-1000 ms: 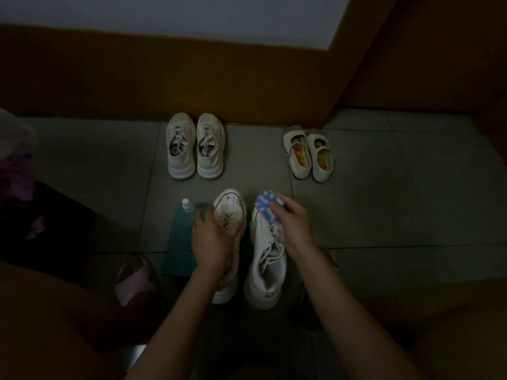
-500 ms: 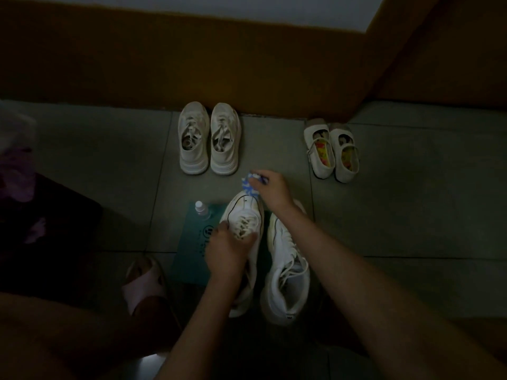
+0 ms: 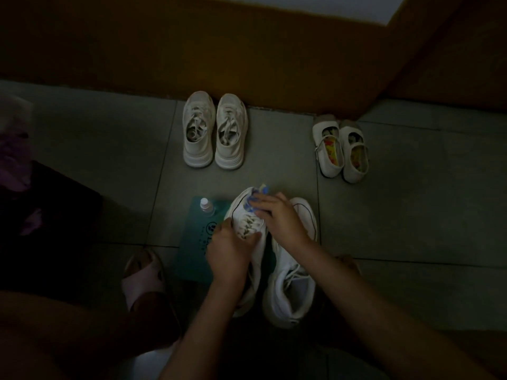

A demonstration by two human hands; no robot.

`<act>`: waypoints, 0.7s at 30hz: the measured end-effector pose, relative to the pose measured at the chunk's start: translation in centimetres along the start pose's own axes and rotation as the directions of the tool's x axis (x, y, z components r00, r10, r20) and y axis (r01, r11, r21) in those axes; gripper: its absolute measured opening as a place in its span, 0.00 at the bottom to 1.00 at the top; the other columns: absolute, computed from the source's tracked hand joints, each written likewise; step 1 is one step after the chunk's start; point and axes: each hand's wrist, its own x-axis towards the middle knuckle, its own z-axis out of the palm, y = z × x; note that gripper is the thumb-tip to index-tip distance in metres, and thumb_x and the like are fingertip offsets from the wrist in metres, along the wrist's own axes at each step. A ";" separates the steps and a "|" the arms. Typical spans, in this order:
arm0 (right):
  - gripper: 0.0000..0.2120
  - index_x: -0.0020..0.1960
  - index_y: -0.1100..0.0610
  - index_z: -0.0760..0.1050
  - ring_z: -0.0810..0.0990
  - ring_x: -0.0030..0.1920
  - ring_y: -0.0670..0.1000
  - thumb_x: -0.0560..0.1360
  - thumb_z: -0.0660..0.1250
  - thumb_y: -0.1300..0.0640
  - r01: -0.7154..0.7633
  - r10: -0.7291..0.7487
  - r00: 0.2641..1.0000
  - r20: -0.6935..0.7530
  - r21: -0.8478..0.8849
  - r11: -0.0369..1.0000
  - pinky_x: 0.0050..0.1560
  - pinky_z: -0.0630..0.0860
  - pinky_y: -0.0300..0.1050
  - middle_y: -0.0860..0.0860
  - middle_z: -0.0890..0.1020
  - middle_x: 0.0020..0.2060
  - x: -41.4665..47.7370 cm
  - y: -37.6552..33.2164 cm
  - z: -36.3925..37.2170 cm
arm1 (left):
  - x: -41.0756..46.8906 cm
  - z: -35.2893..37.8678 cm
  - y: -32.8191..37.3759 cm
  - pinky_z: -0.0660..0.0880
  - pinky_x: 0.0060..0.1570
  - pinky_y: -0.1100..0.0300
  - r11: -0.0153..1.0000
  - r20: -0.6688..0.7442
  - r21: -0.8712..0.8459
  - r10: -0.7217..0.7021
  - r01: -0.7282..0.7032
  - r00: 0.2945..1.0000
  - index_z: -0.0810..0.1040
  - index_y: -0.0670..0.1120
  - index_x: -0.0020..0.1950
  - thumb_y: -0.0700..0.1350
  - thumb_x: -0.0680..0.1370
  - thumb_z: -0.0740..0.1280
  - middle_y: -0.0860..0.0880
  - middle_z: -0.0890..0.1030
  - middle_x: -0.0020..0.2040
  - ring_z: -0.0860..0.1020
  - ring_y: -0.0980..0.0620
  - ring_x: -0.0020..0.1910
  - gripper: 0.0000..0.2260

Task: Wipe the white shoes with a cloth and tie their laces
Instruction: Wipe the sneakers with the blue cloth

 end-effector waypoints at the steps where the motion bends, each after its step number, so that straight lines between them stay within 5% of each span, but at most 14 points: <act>1: 0.13 0.58 0.65 0.78 0.75 0.60 0.56 0.74 0.66 0.67 -0.006 0.005 1.000 0.029 0.031 0.999 0.54 0.55 0.18 0.59 0.79 0.59 -0.4 -0.2 -0.3 | 0.0 0.0 0.0 0.72 0.52 0.54 1.000 0.000 0.005 0.000 0.000 1.000 0.72 0.43 0.66 0.57 0.70 0.72 0.44 0.77 0.61 0.76 0.44 0.59 0.30; 3: 0.12 0.56 0.65 0.79 0.77 0.58 0.53 0.73 0.67 0.67 -0.089 0.078 0.995 0.064 0.180 0.980 0.56 0.60 0.19 0.59 0.81 0.57 -0.9 -0.6 -1.5 | -0.1 -0.1 -0.1 0.72 0.52 0.53 1.000 -0.002 -0.002 0.000 0.000 1.000 0.72 0.44 0.66 0.57 0.69 0.72 0.44 0.77 0.61 0.76 0.44 0.59 0.30; 7: 0.13 0.58 0.64 0.78 0.79 0.54 0.53 0.73 0.67 0.68 -0.163 0.230 0.966 -0.115 0.418 0.894 0.50 0.75 0.32 0.56 0.81 0.52 1.4 -0.7 -4.1 | -0.1 -0.1 -0.2 0.71 0.54 0.54 1.000 0.005 -0.026 -0.006 0.006 1.000 0.71 0.44 0.67 0.58 0.69 0.72 0.45 0.76 0.63 0.75 0.44 0.60 0.31; 10: 0.13 0.57 0.66 0.78 0.78 0.55 0.57 0.73 0.67 0.67 -0.161 0.166 0.986 0.020 0.371 0.914 0.51 0.75 0.35 0.59 0.80 0.53 2.9 -1.3 -2.5 | -0.1 -0.2 -0.2 0.71 0.54 0.54 1.000 0.011 -0.022 -0.010 0.010 1.000 0.71 0.44 0.67 0.58 0.69 0.72 0.44 0.75 0.64 0.75 0.44 0.60 0.31; 14: 0.11 0.54 0.63 0.81 0.70 0.59 0.59 0.72 0.69 0.63 0.062 -0.052 0.989 0.137 -0.073 0.995 0.60 0.62 0.39 0.59 0.80 0.54 3.6 0.3 0.5 | -0.1 -0.3 -0.1 0.71 0.53 0.54 1.000 0.037 0.017 -0.014 0.014 0.999 0.68 0.45 0.69 0.59 0.71 0.70 0.45 0.73 0.65 0.74 0.45 0.61 0.32; 18: 0.09 0.53 0.62 0.81 0.71 0.54 0.56 0.74 0.68 0.62 0.060 -0.054 0.996 0.071 -0.084 0.995 0.52 0.61 0.37 0.58 0.81 0.49 4.9 1.2 0.1 | -0.1 -0.4 0.0 0.71 0.52 0.55 0.999 0.042 0.038 0.001 -0.003 0.999 0.68 0.45 0.68 0.59 0.71 0.69 0.46 0.73 0.65 0.74 0.46 0.60 0.30; 21: 0.08 0.52 0.66 0.80 0.77 0.50 0.57 0.74 0.66 0.66 -0.191 0.210 0.972 -0.103 0.169 0.967 0.52 0.72 0.42 0.63 0.81 0.50 6.1 1.6 -0.1 | -0.1 -0.4 -0.3 0.71 0.52 0.55 1.000 0.038 0.018 -0.001 0.000 0.999 0.69 0.46 0.68 0.58 0.71 0.70 0.46 0.73 0.64 0.75 0.45 0.59 0.29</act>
